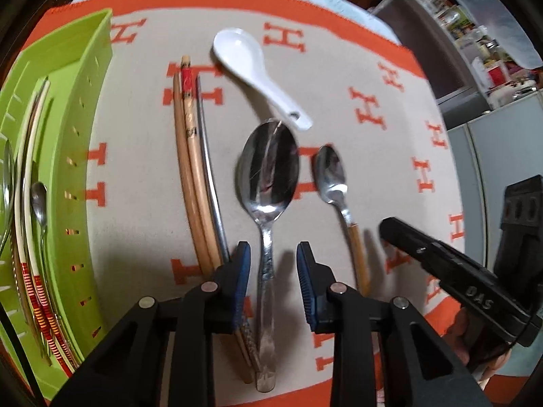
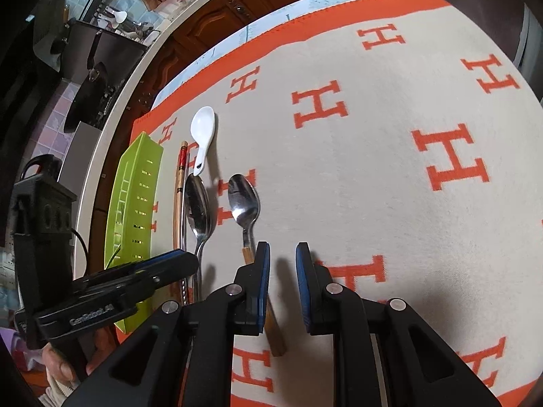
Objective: Organize utensils
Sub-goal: 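Grasp a silver metal spoon with the left gripper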
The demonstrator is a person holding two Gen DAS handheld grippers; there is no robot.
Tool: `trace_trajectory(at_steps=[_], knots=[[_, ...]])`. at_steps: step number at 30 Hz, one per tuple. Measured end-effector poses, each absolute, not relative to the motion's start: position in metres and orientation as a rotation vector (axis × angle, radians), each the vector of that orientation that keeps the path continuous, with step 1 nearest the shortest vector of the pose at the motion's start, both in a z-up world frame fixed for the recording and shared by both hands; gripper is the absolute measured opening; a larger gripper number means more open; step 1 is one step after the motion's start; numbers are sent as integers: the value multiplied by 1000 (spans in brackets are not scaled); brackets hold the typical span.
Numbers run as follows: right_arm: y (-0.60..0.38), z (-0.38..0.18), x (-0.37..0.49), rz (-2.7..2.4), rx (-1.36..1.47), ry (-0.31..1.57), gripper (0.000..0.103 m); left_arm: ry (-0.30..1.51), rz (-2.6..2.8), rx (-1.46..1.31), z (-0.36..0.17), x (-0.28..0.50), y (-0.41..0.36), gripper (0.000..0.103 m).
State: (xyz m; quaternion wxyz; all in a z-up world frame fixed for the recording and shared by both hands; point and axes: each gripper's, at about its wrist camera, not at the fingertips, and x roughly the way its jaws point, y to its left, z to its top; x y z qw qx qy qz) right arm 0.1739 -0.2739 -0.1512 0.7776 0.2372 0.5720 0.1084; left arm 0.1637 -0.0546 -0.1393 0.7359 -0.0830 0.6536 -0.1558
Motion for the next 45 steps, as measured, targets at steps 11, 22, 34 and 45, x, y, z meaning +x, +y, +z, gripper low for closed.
trace_trajectory(at_steps=[11,22,34,45], knots=[[-278,-156,173,251,536,1230,16,1468,-347,-159,-142,171,-69,11],[-277,-155,169,241,527,1228,16,1444,-299,-60,-137,164,-83,4],[-275,-154,165,237,526,1222,16,1463,-334,-7,-134,163,-92,1],[-265,-158,168,257,509,1235,16,1443,-342,20,-139,160,-104,2]])
